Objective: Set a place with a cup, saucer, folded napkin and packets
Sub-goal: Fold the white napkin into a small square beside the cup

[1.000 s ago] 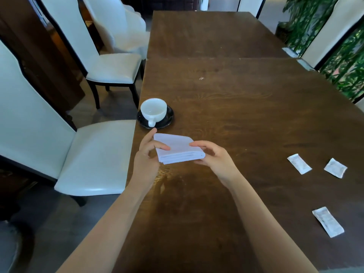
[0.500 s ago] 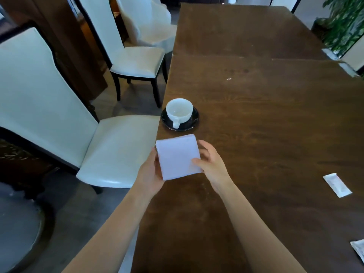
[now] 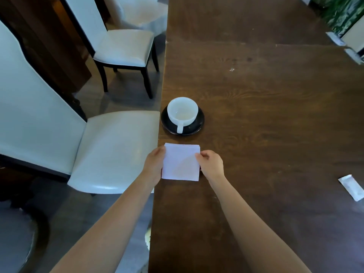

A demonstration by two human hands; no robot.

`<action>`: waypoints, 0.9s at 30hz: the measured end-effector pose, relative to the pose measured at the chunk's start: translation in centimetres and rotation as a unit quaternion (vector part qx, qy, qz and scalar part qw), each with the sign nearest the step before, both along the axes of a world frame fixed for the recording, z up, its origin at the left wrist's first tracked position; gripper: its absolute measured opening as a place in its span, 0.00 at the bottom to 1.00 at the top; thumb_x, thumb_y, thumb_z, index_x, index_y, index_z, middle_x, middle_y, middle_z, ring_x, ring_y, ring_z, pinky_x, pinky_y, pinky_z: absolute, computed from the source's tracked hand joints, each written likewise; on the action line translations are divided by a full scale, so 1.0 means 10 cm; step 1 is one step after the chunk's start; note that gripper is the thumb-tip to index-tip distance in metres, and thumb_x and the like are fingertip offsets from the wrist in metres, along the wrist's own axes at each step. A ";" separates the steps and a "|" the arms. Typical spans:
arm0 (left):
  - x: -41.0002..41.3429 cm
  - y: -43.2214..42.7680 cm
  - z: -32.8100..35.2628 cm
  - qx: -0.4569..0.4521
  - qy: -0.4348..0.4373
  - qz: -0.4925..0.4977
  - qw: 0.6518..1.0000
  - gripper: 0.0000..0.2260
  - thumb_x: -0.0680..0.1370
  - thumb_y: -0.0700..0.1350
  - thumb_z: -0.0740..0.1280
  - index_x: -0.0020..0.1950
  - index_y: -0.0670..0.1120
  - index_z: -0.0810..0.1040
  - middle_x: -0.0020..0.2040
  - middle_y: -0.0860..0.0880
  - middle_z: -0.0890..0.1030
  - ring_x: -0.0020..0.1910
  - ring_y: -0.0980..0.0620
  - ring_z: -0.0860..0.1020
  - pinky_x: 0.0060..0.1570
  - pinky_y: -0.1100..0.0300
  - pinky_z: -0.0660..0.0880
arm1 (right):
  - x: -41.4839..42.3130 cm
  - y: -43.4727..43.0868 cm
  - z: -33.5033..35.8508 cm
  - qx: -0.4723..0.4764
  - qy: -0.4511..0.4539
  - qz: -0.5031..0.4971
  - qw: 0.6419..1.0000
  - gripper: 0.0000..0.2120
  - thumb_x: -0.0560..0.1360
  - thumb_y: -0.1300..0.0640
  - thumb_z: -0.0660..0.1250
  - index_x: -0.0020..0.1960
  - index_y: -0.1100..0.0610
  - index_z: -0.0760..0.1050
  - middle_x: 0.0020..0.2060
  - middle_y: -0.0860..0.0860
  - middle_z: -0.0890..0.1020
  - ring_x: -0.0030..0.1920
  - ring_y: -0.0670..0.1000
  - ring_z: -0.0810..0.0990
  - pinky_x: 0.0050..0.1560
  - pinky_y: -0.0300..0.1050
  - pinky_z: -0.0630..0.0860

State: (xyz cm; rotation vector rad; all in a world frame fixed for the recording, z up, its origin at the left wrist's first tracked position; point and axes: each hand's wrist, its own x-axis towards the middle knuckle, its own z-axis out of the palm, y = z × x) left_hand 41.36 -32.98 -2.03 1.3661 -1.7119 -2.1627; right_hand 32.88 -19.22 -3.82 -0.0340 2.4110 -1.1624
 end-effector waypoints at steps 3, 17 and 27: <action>-0.06 -0.07 -0.09 -0.157 -0.009 -0.080 0.984 0.14 0.81 0.48 0.55 0.61 0.47 0.76 0.59 0.47 0.79 0.55 0.50 0.77 0.57 0.55 0.74 | -0.07 -0.04 -0.06 0.026 0.027 0.006 0.999 0.12 0.77 0.53 0.62 0.56 0.56 0.76 0.47 0.50 0.81 0.36 0.44 0.74 0.33 0.35 0.69; 0.03 0.18 -0.49 -0.599 -0.105 -0.317 0.728 0.26 0.78 0.55 0.39 0.75 0.48 0.42 0.78 0.47 0.47 0.76 0.49 0.42 0.72 0.52 0.37 | 0.10 -0.10 -0.36 0.222 0.274 0.269 0.896 0.28 0.80 0.43 0.44 0.76 0.53 0.45 0.77 0.49 0.49 0.77 0.50 0.44 0.74 0.48 0.39; 0.04 0.07 -0.55 -0.606 -0.120 -0.355 0.701 0.27 0.78 0.56 0.39 0.76 0.47 0.44 0.78 0.46 0.49 0.76 0.47 0.46 0.73 0.48 0.40 | 0.05 -0.10 -0.41 0.280 0.293 0.297 0.864 0.31 0.78 0.39 0.37 0.76 0.53 0.43 0.77 0.51 0.49 0.77 0.51 0.45 0.74 0.49 0.39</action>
